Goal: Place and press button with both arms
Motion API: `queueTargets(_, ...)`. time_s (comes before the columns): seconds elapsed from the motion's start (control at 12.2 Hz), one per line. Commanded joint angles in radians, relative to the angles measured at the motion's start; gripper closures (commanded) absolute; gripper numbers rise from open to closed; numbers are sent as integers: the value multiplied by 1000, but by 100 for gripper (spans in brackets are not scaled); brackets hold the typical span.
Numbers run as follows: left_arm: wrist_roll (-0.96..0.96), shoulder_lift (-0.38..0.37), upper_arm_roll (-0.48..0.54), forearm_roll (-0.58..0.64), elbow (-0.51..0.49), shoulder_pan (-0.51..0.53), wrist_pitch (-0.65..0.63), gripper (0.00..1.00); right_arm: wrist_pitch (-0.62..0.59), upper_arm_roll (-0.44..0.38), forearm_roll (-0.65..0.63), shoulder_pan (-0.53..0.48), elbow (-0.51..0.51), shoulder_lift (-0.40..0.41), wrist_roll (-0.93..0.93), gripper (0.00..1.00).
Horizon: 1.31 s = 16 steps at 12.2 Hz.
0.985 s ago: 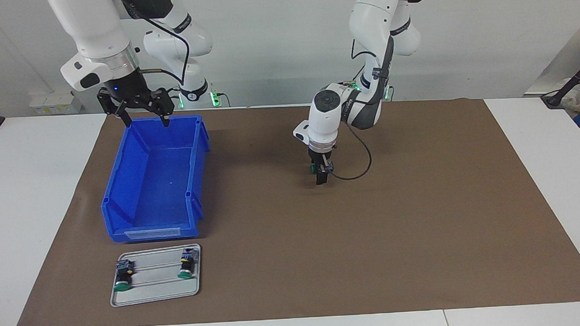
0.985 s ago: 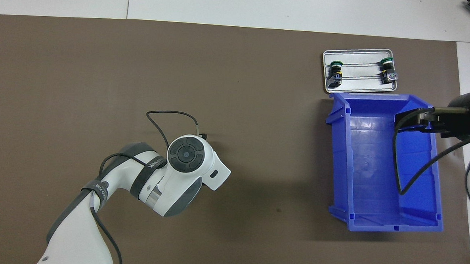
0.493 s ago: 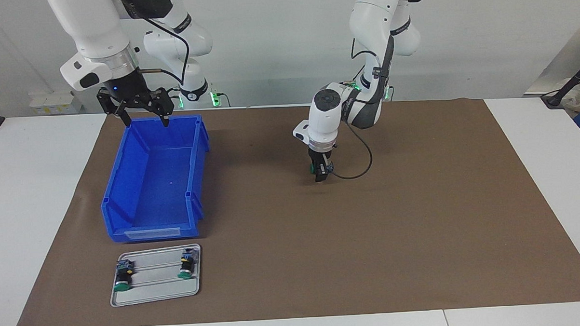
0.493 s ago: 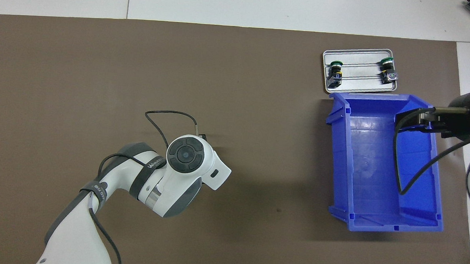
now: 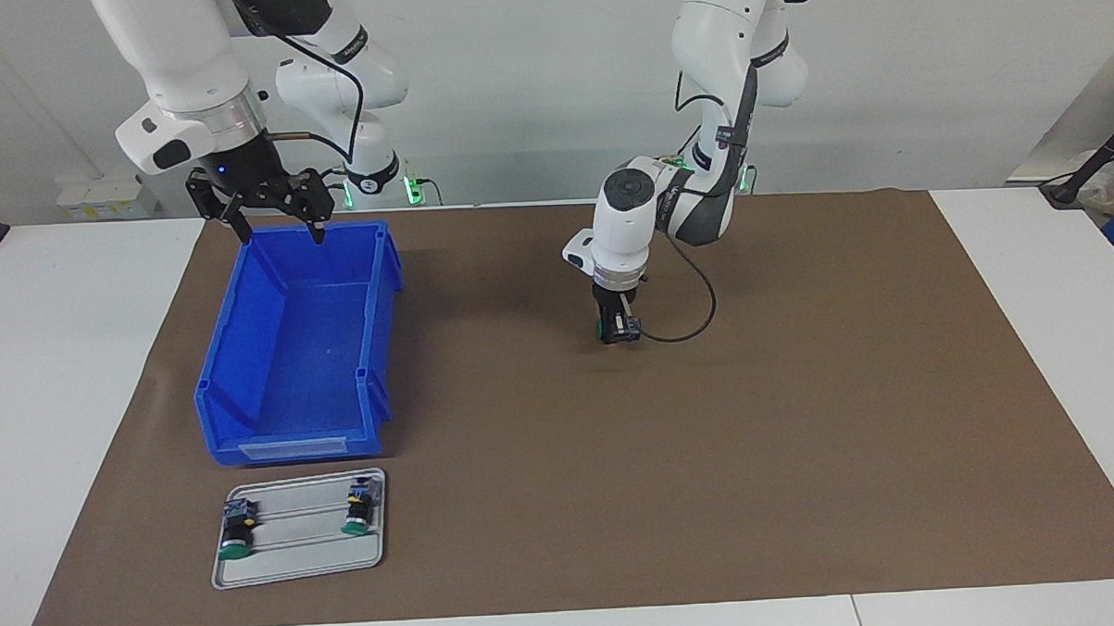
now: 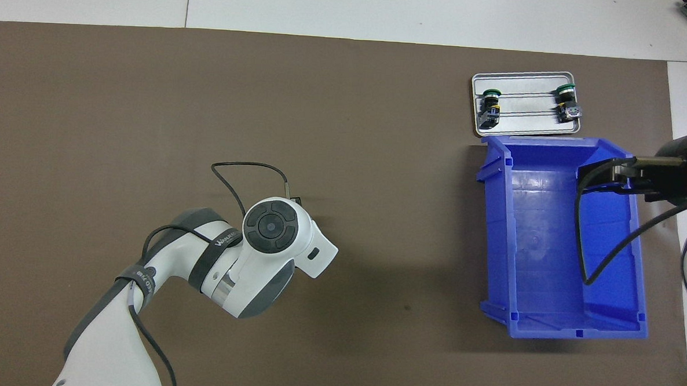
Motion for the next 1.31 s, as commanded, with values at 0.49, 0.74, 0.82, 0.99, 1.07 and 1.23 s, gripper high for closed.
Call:
queueTargets(0.49, -159, -25, 7, 7, 88, 66, 18, 100, -1, 7, 4, -11, -17, -19, 13, 0)
queueTargets(0.74, -171, -26, 10, -100, 186, 92, -91, 100, -1, 7, 4, -11, -17, -19, 13, 0)
queueTargets(0.82, -171, -19, 13, -128, 241, 95, -161, 100, -1, 7, 4, -11, -17, -19, 13, 0)
queueTargets(0.99, -176, -9, 13, -174, 332, 131, -263, 100, -1, 7, 4, -11, -17, -19, 13, 0)
queueTargets(1.07, -176, -11, 13, -192, 372, 141, -318, 100, -1, 7, 4, -11, -17, -19, 13, 0)
queueTargets(1.23, -176, -13, 13, -222, 444, 205, -442, 100, -1, 7, 4, -11, -17, -19, 13, 0)
